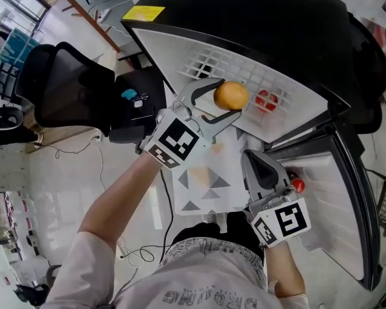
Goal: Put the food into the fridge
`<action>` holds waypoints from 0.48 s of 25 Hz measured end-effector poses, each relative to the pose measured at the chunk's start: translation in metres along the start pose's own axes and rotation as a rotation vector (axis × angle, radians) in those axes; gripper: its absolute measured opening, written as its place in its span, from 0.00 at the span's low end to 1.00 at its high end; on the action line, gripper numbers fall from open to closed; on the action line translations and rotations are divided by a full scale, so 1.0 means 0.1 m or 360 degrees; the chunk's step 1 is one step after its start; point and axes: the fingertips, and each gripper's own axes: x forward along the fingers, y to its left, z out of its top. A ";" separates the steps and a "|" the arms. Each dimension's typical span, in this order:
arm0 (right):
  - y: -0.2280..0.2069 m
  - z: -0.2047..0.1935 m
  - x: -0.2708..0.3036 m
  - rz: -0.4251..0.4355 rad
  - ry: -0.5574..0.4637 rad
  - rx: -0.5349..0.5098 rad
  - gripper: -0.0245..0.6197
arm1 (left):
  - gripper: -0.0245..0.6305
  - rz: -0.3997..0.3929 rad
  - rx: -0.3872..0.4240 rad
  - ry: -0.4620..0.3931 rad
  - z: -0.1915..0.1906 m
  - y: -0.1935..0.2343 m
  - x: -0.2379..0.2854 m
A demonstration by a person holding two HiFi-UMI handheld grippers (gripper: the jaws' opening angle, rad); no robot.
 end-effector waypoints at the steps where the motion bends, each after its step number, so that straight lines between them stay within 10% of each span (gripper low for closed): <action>1: -0.02 -0.01 0.01 -0.0005 0.0002 0.0006 0.04 | 0.48 -0.0010 0.0029 0.0016 -0.01 0.01 0.06; 12: -0.06 -0.17 0.11 -0.0002 0.0010 0.0035 0.04 | 0.48 -0.0085 0.0300 0.0158 -0.19 0.06 0.54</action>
